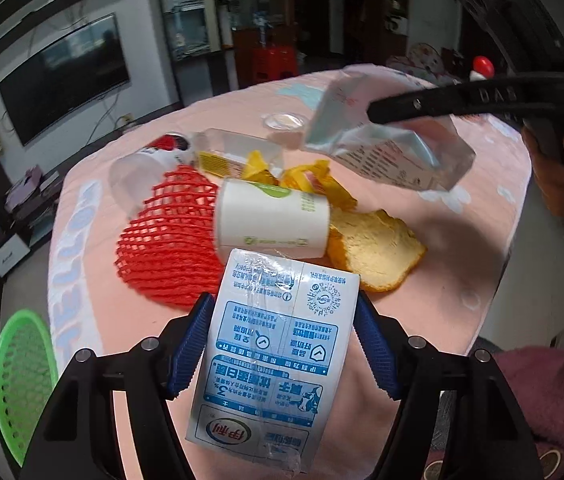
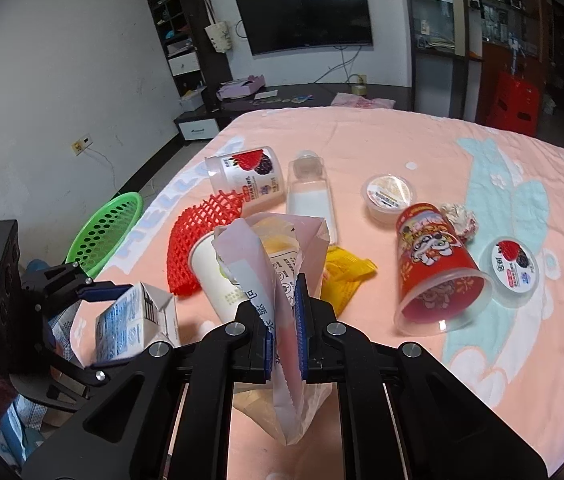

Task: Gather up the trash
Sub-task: 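Lift the carton with the left gripper while the right gripper lifts the bag toward the basket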

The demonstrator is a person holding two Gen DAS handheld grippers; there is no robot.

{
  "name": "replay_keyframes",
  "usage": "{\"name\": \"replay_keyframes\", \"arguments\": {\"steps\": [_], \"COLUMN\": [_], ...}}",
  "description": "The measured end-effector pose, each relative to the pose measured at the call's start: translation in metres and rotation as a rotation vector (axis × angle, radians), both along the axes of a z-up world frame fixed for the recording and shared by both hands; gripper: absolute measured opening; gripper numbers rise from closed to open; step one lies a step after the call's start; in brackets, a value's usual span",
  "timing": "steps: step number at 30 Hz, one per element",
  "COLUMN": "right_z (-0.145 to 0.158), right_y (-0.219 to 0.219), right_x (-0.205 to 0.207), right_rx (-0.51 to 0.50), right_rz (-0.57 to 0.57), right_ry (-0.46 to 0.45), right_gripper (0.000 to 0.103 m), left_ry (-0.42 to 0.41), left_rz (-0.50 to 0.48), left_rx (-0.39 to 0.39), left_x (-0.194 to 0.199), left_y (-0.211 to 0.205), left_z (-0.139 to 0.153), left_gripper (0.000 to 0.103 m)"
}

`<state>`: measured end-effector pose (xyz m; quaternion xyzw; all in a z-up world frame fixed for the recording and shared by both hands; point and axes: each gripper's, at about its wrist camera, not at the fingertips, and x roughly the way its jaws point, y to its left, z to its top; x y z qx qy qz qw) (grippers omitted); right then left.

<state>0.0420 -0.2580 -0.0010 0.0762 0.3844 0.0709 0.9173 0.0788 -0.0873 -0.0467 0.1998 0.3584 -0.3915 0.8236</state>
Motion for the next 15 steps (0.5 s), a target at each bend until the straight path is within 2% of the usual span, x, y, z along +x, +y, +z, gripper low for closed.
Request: {"name": "replay_keyframes", "arguments": {"steps": [11,15], "right_z": [0.010,0.017], "right_y": [0.038,0.059], "right_x": [0.013,0.023], "right_rx": [-0.002,-0.005], "right_rz": [0.095,0.144], "right_ry": [-0.018,-0.031], "right_gripper": [0.010,0.010], "left_ry": [0.022,0.007], "left_rz": [0.191,0.265], "left_rx": [-0.088,-0.111], "left_x": [0.013,0.019], "left_y": [0.044,0.067], "left_z": [0.021,0.030], "left_gripper": [0.067,0.067]}}
